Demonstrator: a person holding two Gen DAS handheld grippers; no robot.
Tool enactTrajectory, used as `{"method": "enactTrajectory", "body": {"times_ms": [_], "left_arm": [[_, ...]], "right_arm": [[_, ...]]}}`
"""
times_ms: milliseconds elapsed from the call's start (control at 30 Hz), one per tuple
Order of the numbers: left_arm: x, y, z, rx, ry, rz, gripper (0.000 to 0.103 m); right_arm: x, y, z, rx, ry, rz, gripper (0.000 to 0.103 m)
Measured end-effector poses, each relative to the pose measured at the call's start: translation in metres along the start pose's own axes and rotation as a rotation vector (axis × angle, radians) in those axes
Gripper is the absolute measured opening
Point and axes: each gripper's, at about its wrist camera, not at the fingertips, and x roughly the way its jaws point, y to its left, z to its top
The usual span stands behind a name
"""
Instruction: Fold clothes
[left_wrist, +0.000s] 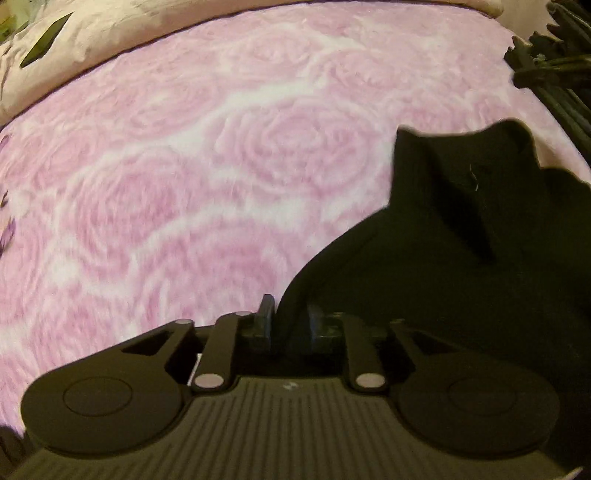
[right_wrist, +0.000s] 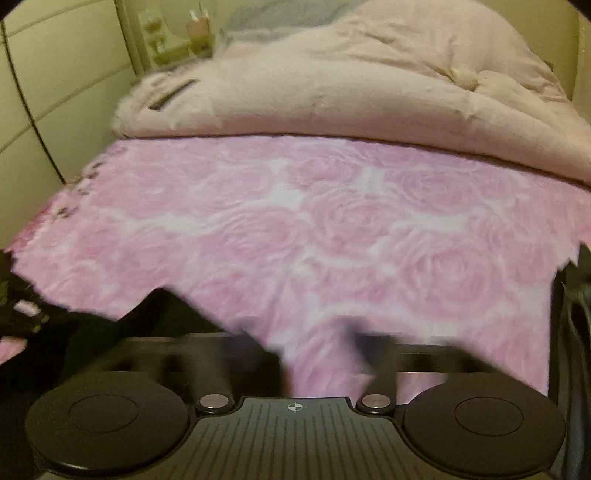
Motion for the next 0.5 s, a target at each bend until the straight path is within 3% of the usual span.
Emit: {"method": "enactTrajectory", "body": {"times_ms": [100,200,367,500], "left_arm": [[-0.021,0.007,-0.015,-0.035,-0.042,-0.006,0.031],[-0.051,0.006,-0.029,-0.027,-0.064,-0.005,0.033],[-0.09,-0.035,-0.048,0.108,-0.094,-0.06,0.044],[-0.089,-0.078,-0.038,0.225,-0.116,-0.126,0.049]], "right_arm": [[-0.04,0.009,-0.045,0.012,0.049,0.002,0.087],[-0.083,0.011,-0.095,0.082,0.106,-0.044,0.087],[-0.157,0.004,-0.171,0.274,0.189,-0.152,0.087],[-0.172,-0.008,-0.175,0.265,0.18,-0.178,0.087]]}}
